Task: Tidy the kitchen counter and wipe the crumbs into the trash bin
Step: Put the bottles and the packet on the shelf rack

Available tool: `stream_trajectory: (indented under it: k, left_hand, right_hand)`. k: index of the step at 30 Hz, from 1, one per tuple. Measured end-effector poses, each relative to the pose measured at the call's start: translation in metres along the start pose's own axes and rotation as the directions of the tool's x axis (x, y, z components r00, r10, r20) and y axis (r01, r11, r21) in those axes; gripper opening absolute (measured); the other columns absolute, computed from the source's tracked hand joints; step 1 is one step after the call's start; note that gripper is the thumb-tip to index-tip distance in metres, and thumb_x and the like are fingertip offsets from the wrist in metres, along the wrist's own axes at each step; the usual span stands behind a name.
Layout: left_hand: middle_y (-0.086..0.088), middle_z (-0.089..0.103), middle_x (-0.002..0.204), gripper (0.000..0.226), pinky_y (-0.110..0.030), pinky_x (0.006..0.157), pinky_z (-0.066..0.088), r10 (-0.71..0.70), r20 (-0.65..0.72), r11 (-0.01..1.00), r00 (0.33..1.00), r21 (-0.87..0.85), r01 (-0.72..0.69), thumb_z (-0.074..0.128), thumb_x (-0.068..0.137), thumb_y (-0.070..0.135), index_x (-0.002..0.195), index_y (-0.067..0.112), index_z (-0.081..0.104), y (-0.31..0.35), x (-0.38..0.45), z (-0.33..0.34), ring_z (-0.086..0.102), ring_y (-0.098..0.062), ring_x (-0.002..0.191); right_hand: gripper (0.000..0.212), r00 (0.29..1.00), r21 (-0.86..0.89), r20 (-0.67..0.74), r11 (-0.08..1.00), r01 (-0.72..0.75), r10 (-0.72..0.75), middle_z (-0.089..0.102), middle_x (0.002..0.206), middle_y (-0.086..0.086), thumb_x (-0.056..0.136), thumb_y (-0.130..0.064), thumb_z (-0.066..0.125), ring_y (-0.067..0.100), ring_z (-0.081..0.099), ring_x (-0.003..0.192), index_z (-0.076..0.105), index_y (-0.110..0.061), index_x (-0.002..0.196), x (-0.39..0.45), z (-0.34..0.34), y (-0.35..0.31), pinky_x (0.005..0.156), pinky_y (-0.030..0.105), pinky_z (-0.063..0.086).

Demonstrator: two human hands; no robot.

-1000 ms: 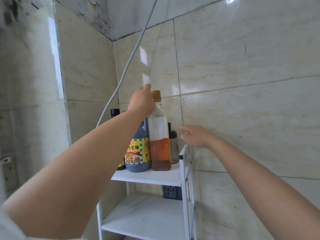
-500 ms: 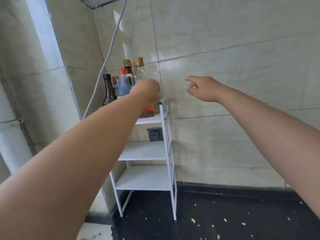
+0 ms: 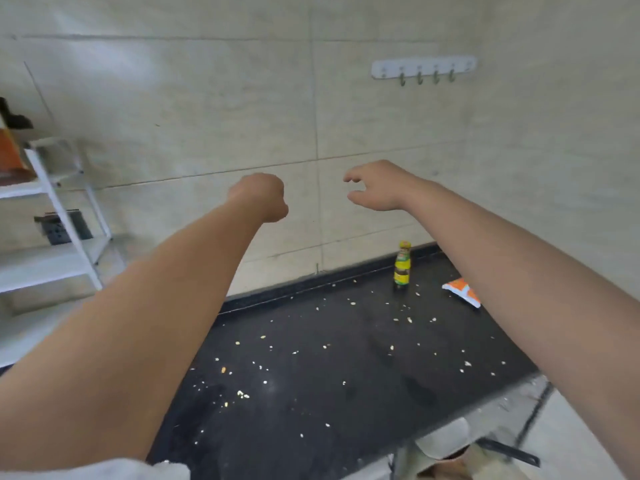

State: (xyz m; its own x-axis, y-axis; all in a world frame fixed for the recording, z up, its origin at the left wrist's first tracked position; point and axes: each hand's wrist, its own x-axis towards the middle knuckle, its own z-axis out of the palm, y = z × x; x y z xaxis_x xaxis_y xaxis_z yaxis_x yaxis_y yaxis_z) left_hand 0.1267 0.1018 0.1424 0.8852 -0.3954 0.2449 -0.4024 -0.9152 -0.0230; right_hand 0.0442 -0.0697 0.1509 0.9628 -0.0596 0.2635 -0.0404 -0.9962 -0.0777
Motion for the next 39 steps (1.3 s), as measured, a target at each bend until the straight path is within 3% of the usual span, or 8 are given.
stream_trajectory:
  k: [5,10,14,21,27,32,39]
  left_hand:
    - [-0.008,0.056,0.127,0.033,-0.033,0.091,0.044,0.1,0.088,0.992,0.991,-0.08,-0.093,0.047,0.092,0.02,0.123,0.011,0.057,0.121,0.031,0.043,0.052,-0.028,0.118]
    - [-0.007,0.056,0.128,0.034,-0.032,0.091,0.044,0.105,0.181,0.986,0.978,-0.15,-0.078,0.047,0.091,0.019,0.122,0.011,0.057,0.207,0.055,0.097,0.051,-0.027,0.119]
    - [-0.009,0.053,0.131,0.036,-0.035,0.096,0.043,0.1,0.287,0.981,0.953,-0.19,-0.045,0.049,0.092,0.022,0.126,0.01,0.054,0.248,0.063,0.15,0.048,-0.027,0.122]
    - [-0.01,0.053,0.134,0.041,-0.032,0.095,0.043,0.039,0.391,0.938,0.92,-0.331,0.101,0.048,0.092,0.023,0.13,0.008,0.049,0.29,0.108,0.238,0.049,-0.027,0.123]
    - [-0.01,0.048,0.14,0.054,-0.031,0.101,0.039,-0.043,0.475,0.813,0.879,-0.495,0.307,0.053,0.093,0.031,0.139,0.006,0.04,0.314,0.178,0.306,0.047,-0.026,0.127]
    - [-0.014,0.047,0.14,0.063,-0.034,0.102,0.038,-0.112,0.482,0.664,0.869,-0.615,0.426,0.057,0.091,0.031,0.143,0.005,0.032,0.333,0.222,0.344,0.046,-0.027,0.128]
    - [-0.011,0.031,0.152,0.078,-0.041,0.114,0.03,-0.274,0.423,0.537,0.864,-0.678,0.502,0.064,0.087,0.029,0.148,0.009,0.021,0.353,0.258,0.384,0.031,-0.026,0.14]
  right_hand:
    - [0.043,0.987,-0.003,0.062,0.989,-0.15,0.15,0.046,0.141,0.012,0.096,-0.022,0.043,0.027,0.041,0.13,0.043,-0.008,0.136,-0.038,0.004,0.13,0.103,0.029,0.032]
    - [0.04,0.954,0.097,0.11,0.953,-0.288,0.277,0.048,0.14,0.01,0.095,-0.02,0.045,0.024,0.043,0.129,0.047,-0.007,0.133,-0.059,0.022,0.239,0.104,0.027,0.031]
    - [0.034,0.922,0.262,0.143,0.884,-0.387,0.361,0.054,0.133,0.009,0.094,-0.016,0.048,0.022,0.048,0.124,0.055,-0.006,0.126,-0.075,0.058,0.31,0.1,0.024,0.033]
    - [0.029,0.815,0.334,0.339,0.75,-0.571,0.47,0.057,0.128,0.008,0.094,-0.016,0.047,0.02,0.051,0.119,0.059,-0.008,0.119,-0.064,0.156,0.407,0.096,0.025,0.037]
    - [0.028,0.749,0.275,0.446,0.721,-0.636,0.491,0.06,0.122,0.009,0.094,-0.018,0.047,0.021,0.054,0.113,0.061,-0.007,0.115,-0.006,0.225,0.468,0.093,0.027,0.04]
    - [0.035,0.695,0.179,0.529,0.737,-0.652,0.487,0.05,0.137,0.01,0.097,-0.015,0.039,0.022,0.046,0.126,0.051,-0.007,0.129,0.029,0.28,0.5,0.103,0.028,0.035]
    - [0.051,0.674,-0.002,0.632,0.871,-0.491,0.382,0.034,0.148,0.009,0.093,-0.017,0.046,0.029,0.035,0.134,0.032,-0.019,0.142,0.075,0.345,0.546,0.108,0.041,0.035]
